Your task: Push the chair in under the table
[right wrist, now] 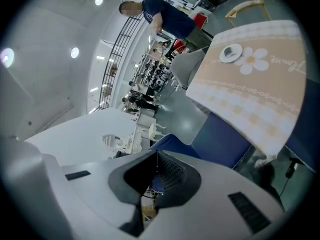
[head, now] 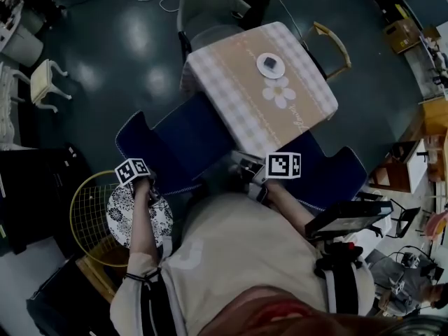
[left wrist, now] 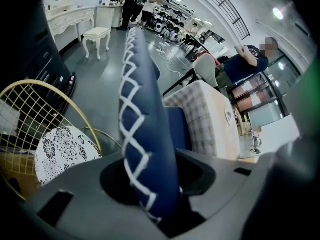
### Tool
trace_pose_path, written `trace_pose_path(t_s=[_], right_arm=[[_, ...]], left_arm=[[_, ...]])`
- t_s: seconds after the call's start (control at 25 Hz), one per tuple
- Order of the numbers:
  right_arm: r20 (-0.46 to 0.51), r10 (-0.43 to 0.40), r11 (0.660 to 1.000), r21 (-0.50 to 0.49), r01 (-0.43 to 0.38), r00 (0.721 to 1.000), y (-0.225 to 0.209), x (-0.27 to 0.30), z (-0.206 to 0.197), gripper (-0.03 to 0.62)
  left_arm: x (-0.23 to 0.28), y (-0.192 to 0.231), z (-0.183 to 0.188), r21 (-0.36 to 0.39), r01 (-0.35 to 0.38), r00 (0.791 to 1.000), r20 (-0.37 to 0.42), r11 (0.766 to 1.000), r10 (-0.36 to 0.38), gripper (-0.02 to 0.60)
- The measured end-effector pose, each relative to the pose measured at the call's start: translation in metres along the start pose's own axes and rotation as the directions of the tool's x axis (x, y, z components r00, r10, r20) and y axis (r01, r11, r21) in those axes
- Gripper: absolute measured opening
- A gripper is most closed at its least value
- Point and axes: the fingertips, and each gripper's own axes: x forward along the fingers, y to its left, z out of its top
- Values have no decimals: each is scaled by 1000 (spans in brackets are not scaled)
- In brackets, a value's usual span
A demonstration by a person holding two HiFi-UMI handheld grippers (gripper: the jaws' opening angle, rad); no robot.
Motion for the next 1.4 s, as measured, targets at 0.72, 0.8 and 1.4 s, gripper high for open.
trace_pose_path(t_s=[0.72, 0.8, 1.4], right_arm=[[-11, 10, 1000, 8, -10, 1000, -7, -1, 4, 12], [-17, 12, 1000, 0, -12, 1000, -7, 2, 5, 12], [-47, 24, 1000, 17, -23, 999, -6, 8, -4, 12]], left_arm=[[12, -21, 2, -5, 19, 1000, 8, 1000, -19, 150], [12, -20, 4, -7, 17, 1000, 13, 1000, -17, 150], [10, -22, -4, -8, 12, 1000, 13, 1000, -12, 150]])
